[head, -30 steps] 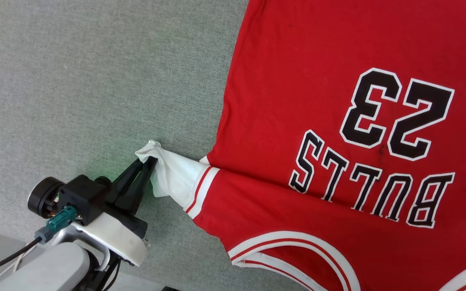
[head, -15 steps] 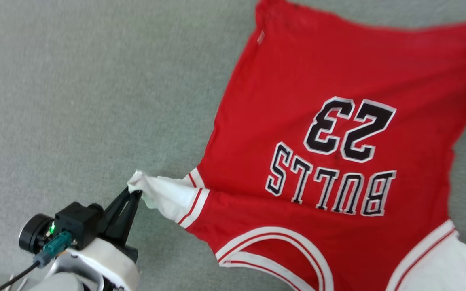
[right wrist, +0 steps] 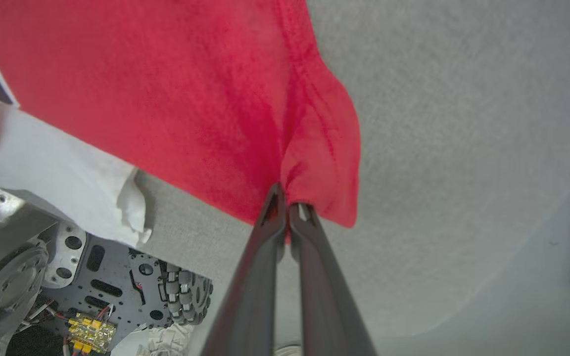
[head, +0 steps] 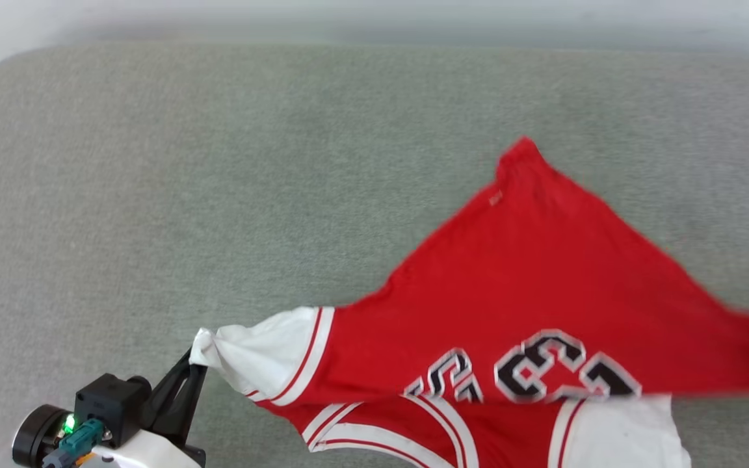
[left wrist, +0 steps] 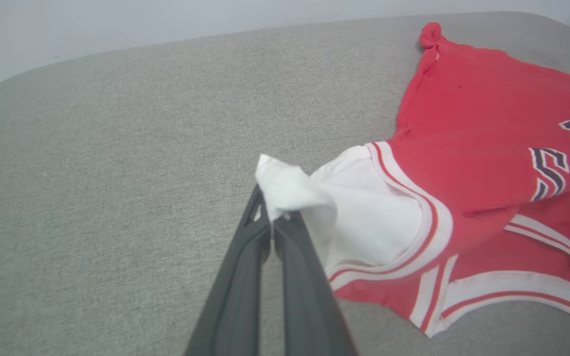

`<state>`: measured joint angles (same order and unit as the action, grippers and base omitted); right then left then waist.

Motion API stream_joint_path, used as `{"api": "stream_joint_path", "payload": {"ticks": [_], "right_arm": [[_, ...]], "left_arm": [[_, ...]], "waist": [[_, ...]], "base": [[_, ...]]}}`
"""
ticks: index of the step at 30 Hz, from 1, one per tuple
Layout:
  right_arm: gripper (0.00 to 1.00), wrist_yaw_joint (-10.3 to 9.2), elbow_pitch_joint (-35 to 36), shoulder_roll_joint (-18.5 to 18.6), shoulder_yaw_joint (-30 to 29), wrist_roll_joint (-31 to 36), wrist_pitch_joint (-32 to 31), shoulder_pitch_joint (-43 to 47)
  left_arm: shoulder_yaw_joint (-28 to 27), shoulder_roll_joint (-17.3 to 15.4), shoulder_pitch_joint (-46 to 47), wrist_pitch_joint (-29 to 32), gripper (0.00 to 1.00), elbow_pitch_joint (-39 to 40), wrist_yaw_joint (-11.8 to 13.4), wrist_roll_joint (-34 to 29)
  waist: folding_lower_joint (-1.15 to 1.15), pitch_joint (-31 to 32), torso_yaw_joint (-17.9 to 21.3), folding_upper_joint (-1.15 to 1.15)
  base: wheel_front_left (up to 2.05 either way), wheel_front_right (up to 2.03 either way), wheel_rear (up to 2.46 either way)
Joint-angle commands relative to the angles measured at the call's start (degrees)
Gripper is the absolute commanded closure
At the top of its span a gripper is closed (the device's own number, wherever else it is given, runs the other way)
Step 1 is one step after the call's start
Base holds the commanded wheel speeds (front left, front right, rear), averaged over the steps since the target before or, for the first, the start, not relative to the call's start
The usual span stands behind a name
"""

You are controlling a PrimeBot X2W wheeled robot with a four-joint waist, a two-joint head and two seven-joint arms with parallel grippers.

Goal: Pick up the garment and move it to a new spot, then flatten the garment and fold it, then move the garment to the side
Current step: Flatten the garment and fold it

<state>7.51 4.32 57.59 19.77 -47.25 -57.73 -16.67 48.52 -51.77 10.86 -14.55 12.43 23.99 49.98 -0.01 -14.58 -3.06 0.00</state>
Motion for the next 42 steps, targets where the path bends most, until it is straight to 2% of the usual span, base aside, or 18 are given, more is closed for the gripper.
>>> {"api": "stream_joint_path", "payload": {"ticks": [1,6,8,9,10,12,13,14,22,26,28,29,30,37,42], "right_arm": [[1.0,-0.04,0.49,0.23,-1.2,-0.59,1.75,6.32],[1.0,-0.04,0.14,-2.81,-5.29,-1.04,7.03,20.98],[1.0,-0.04,-0.29,-5.08,-6.3,-0.73,8.63,25.06],[1.0,-0.04,-0.29,-5.08,-6.3,-0.73,8.63,25.06],[1.0,-0.04,-0.48,-8.39,-6.88,0.34,10.25,28.65],[1.0,-0.04,-0.27,-9.82,-7.52,1.44,11.27,29.3],[0.64,-0.04,-0.2,-10.28,-8.18,1.98,11.91,28.92],[0.0,-0.04,-0.11,-10.67,-9.0,2.41,12.43,28.24],[0.0,-0.05,5.48,-7.43,-16.1,2.32,11.82,21.12],[0.0,-0.05,9.07,-4.97,-16.4,2.53,9.12,13.52],[0.0,-0.05,9.91,-4.19,-14.73,2.65,6.94,8.8],[0.0,-0.05,9.6,-4.0,-10.83,3.2,3.31,0.97],[0.0,-0.05,9.16,-4.39,-9.37,3.6,2.12,-1.79],[0.0,-0.05,2.31,-9.18,1.99,7.41,-5.59,-18.89],[0.0,-0.05,-5.48,-13.86,6.98,10.29,-6.36,-26.59]], "left_arm": [[-0.02,-0.35,-0.76,-0.19,1.0,0.26,0.44,0.08],[0.05,-0.35,-1.29,-0.23,1.0,0.45,0.64,0.34],[0.09,-0.1,-1.32,-0.25,1.0,0.29,0.51,0.4],[0.09,-0.1,-1.32,-0.25,1.0,0.29,0.51,0.4],[0.22,0.23,-1.08,-0.21,1.0,0.03,0.14,0.45],[0.29,0.33,-0.89,-0.05,1.0,-0.17,-0.08,0.49],[0.3,0.37,-0.85,-0.03,1.0,-0.29,-0.15,0.52],[0.31,0.39,-0.86,-0.01,1.0,-0.4,-0.19,0.5],[0.62,0.91,-0.68,-0.02,1.0,-0.58,-0.48,0.39],[0.65,1.24,0.43,0.08,1.0,-0.62,-1.05,-0.01],[0.68,1.45,1.12,0.07,1.0,-0.84,-1.33,-0.26],[0.65,1.83,2.24,0.07,1.0,-1.09,-1.96,-0.74],[0.64,2.0,2.62,0.07,1.0,-1.07,-2.16,-0.97],[0.73,3.25,5.36,0.03,1.0,-1.59,-3.52,-2.03],[0.69,4.42,6.95,-0.09,1.0,-2.39,-4.38,-2.55]], "waist": [[0.01,1.22,1.35,0.0],[0.01,1.38,1.83,0.0],[0.01,1.27,1.87,0.0],[0.01,1.27,1.87,0.0],[0.01,1.13,1.82,0.0],[0.01,1.15,1.87,0.0],[0.01,1.2,1.91,0.0],[0.01,1.32,1.99,0.0],[0.01,1.68,1.47,0.0],[0.01,0.59,0.51,0.0],[0.01,-0.23,-0.07,0.0],[0.01,-1.66,-1.16,0.0],[0.01,-2.29,-1.55,0.0],[0.01,-6.66,-4.28,0.0],[0.01,-9.66,-5.95,0.0]], "base": [[0.0,0.0,0.0],[0.0,0.0,0.0],[0.0,0.0,0.0],[0.0,0.0,0.0],[0.0,0.0,0.0],[0.0,0.0,0.0],[0.0,0.0,0.0],[0.0,0.0,0.0],[0.0,0.0,0.0],[0.0,0.0,0.0],[0.0,0.0,0.0],[0.0,0.0,0.0],[0.0,0.0,0.0],[0.0,0.0,0.0],[0.0,0.0,0.0]]}}
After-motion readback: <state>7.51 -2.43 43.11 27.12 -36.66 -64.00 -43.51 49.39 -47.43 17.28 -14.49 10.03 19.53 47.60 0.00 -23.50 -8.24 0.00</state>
